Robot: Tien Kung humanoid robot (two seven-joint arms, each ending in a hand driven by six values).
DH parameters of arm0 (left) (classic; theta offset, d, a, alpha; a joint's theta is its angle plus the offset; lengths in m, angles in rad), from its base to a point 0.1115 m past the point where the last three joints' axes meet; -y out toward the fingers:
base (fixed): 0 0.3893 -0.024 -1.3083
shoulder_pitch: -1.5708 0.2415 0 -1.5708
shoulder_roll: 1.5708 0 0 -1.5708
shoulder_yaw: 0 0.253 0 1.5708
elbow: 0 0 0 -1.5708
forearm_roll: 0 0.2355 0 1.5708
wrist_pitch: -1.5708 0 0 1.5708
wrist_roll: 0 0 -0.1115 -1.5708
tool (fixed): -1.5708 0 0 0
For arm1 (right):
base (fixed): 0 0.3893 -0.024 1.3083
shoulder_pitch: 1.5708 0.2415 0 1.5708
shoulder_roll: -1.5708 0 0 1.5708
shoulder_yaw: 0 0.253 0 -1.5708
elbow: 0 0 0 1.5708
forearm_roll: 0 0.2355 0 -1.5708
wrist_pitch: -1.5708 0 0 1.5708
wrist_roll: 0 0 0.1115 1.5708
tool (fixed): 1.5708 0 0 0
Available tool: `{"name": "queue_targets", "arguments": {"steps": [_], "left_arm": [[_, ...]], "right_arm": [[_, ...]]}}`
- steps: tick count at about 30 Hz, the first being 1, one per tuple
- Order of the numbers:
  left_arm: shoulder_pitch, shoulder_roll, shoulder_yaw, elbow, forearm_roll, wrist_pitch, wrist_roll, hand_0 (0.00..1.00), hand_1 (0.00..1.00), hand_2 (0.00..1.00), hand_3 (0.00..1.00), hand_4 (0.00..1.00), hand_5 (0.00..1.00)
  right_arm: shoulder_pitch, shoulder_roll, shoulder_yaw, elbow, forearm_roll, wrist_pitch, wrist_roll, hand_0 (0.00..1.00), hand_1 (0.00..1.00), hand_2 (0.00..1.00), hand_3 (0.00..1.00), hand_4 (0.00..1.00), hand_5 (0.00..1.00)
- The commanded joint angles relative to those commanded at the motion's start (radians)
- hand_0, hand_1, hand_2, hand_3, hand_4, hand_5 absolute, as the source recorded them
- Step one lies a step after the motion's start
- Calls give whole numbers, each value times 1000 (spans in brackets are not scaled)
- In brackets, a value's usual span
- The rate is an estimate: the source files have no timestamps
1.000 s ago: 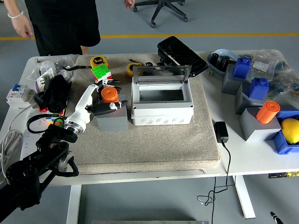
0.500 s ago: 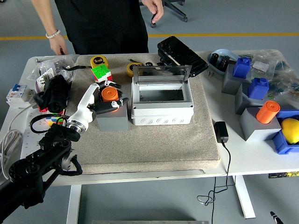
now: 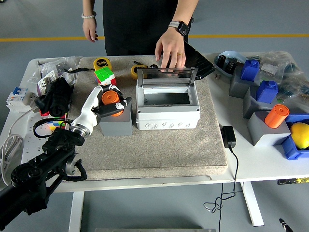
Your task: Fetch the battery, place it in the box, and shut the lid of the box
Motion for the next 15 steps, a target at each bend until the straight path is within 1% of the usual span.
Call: {"name": "queue_targets", "arguments": {"steps": [4,5,10,11,13,15], "left_arm": [[-4,-4,1,-4,-3,-7,1,211,214,166,191,161,2],[-4,-4,1,-5,-4,-7,1,209,193,155,190,66,2],[-6,-7,-2,-27,1,-7,7,209,193,155,190,66,2],[-6,-7,-3,-33,6,-6,9,214,183,154,190,35,2],[-5,-7,-5,-55,38,13,27,214,183,154,190,35,2],[-4,-6,-6,-80,101,33,40,214,183,154,190,35,2]], "right_arm": [[0,0,-1,0,0,-1,1,726,667,653,600,998,615],[1,0,-1,0,0,-1,1,727,666,653,600,998,614],[1,-1,0,0,0,-3,3,727,666,653,600,998,614],[1,-1,0,0,1,-3,3,726,666,653,600,998,613],[1,0,0,-1,2,-4,4,726,666,653,600,998,613],[1,0,1,0,2,-4,5,726,666,653,600,998,613]]}}
